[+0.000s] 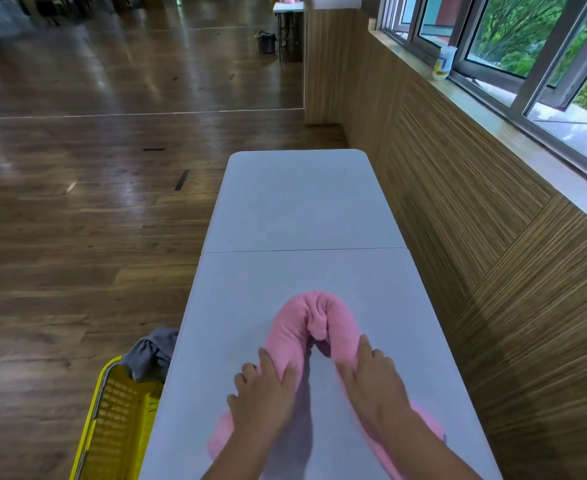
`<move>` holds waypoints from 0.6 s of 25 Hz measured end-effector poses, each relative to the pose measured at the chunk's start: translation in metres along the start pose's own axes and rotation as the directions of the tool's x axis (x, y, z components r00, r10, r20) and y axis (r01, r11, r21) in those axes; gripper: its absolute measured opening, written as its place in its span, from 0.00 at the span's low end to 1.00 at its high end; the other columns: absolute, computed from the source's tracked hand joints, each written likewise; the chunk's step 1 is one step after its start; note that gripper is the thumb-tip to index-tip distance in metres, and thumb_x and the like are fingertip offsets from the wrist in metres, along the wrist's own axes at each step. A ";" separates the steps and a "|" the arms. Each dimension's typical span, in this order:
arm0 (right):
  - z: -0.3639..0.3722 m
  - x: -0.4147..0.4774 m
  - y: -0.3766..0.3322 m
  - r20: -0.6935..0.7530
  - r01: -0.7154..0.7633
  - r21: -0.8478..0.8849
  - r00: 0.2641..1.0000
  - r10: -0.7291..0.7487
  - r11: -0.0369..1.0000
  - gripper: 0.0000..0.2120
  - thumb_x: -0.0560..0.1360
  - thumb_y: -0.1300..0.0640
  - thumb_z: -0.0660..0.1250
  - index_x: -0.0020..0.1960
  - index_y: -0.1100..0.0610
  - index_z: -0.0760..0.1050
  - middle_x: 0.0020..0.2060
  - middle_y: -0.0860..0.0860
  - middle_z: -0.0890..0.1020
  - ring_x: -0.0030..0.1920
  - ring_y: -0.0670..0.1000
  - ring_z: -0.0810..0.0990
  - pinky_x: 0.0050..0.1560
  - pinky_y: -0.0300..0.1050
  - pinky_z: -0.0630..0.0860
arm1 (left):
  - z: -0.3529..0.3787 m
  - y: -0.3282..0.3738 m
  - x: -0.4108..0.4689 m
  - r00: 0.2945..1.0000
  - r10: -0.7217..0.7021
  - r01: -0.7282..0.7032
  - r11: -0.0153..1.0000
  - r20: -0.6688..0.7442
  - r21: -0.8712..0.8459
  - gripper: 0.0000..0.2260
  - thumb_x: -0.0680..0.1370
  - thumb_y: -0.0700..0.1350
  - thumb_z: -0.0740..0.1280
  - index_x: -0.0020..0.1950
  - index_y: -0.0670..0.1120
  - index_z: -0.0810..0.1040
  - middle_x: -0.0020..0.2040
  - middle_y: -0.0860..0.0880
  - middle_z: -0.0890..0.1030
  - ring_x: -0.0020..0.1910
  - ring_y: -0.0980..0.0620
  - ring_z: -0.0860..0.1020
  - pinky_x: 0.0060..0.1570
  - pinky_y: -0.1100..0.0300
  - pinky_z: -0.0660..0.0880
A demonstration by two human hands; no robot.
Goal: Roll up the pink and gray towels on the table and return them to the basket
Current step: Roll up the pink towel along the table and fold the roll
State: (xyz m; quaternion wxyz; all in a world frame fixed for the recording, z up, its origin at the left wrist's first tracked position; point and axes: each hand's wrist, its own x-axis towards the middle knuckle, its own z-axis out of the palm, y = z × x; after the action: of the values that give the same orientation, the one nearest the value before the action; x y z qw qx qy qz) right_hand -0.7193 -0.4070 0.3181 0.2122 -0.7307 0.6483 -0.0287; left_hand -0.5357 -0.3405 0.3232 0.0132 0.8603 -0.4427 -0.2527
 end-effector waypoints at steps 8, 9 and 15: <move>-0.024 -0.002 -0.021 0.262 0.408 -0.224 0.900 -0.348 0.885 0.53 0.67 0.32 0.63 0.80 0.51 0.40 0.79 0.54 0.54 0.77 0.57 0.55 0.77 0.60 0.51 | -0.050 0.019 -0.045 0.809 0.336 0.132 0.696 0.483 -0.706 0.21 0.81 0.59 0.57 0.55 0.46 0.83 0.45 0.54 0.84 0.41 0.52 0.80 0.45 0.59 0.75; -0.026 0.006 -0.017 0.278 0.473 -0.283 0.873 -0.400 0.835 0.50 0.68 0.37 0.64 0.80 0.51 0.40 0.79 0.54 0.55 0.77 0.57 0.55 0.77 0.60 0.50 | -0.055 0.017 -0.047 0.824 0.453 -0.110 0.718 0.341 -0.688 0.15 0.80 0.55 0.61 0.53 0.48 0.84 0.43 0.57 0.84 0.40 0.57 0.78 0.44 0.60 0.73; -0.034 0.024 -0.003 0.318 0.644 -0.363 0.765 -0.560 0.673 0.45 0.71 0.51 0.65 0.80 0.48 0.43 0.80 0.50 0.54 0.79 0.55 0.50 0.78 0.57 0.45 | -0.037 -0.001 0.009 0.673 0.740 -0.690 0.624 0.009 0.366 0.54 0.65 0.72 0.61 0.81 0.45 0.46 0.82 0.50 0.47 0.80 0.47 0.44 0.76 0.45 0.40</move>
State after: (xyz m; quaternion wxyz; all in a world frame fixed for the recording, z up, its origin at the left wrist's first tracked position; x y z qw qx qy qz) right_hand -0.7234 -0.4394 0.3444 0.0726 -0.9314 0.3359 0.1202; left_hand -0.5146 -0.3542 0.3517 -0.0044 0.6168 -0.7826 -0.0841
